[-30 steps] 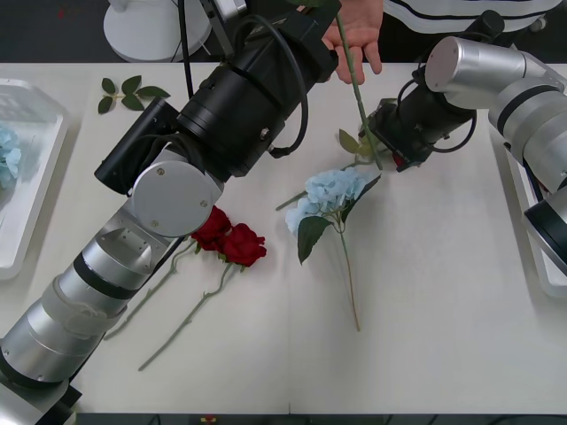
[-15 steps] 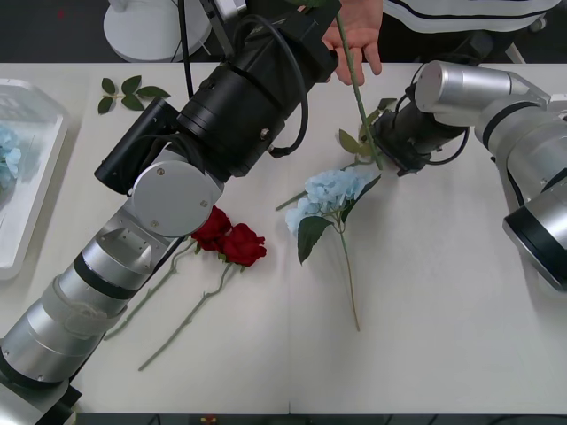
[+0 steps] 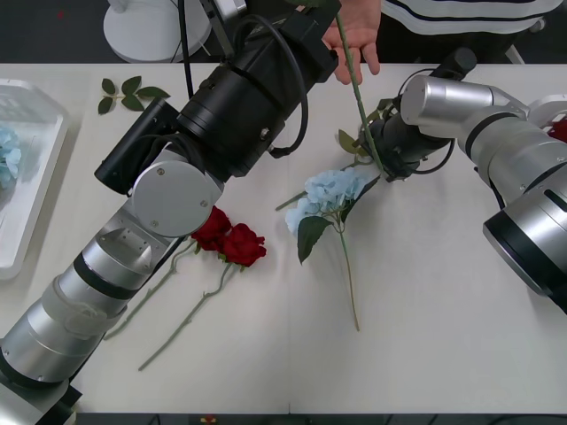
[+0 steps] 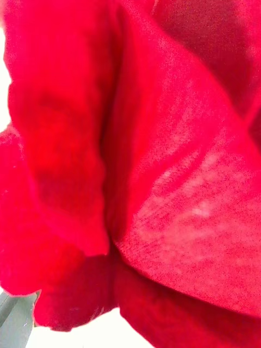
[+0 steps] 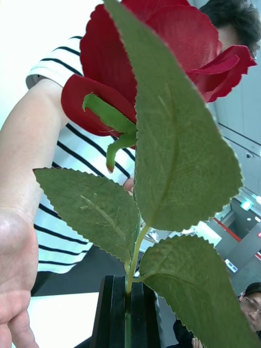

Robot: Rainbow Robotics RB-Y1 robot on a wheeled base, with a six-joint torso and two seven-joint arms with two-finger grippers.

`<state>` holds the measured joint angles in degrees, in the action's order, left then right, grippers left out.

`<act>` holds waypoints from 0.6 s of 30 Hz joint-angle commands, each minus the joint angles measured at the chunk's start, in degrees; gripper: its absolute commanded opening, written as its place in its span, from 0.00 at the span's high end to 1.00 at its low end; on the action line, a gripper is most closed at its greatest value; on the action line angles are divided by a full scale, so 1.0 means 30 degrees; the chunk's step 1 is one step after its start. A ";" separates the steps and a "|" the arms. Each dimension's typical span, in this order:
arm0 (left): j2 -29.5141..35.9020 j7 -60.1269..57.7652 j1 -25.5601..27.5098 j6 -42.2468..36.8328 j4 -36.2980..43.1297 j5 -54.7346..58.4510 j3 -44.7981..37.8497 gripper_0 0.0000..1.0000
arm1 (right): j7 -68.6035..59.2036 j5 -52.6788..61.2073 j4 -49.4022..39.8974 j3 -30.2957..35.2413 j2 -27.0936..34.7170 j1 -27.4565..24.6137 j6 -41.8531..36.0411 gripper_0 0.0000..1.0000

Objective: Place the red flowers into the right box and the blue flowers into the left box. If a person shows an open palm, hand one flower to the person first, then continue sorting.

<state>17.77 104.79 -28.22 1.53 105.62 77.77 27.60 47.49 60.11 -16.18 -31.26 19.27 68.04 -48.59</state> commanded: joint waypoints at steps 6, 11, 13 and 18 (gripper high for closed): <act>-0.0415 -0.1123 0.0150 0.0280 0.0828 0.0152 0.0145 1.00 | -0.0743 -0.0732 0.1322 0.0254 -0.1561 0.0581 0.0990 0.15; -0.0415 -0.1123 0.0150 0.0280 0.0828 0.0152 0.0145 1.00 | -0.0596 -0.1025 0.1732 0.0254 -0.1795 0.0581 0.0990 0.26; -0.0415 -0.1123 0.0150 0.0280 0.0828 0.0152 0.0145 1.00 | -0.0479 -0.1200 0.1967 0.0195 -0.1913 0.0581 0.0990 0.25; -0.0415 -0.1123 0.0150 0.0280 0.0828 0.0152 0.0145 1.00 | -0.0274 -0.1523 0.2436 0.0049 -0.2088 0.0581 0.0990 0.29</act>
<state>17.77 104.79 -28.22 1.53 105.62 77.77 27.60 46.20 56.32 -10.48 -31.25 16.79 70.27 -46.84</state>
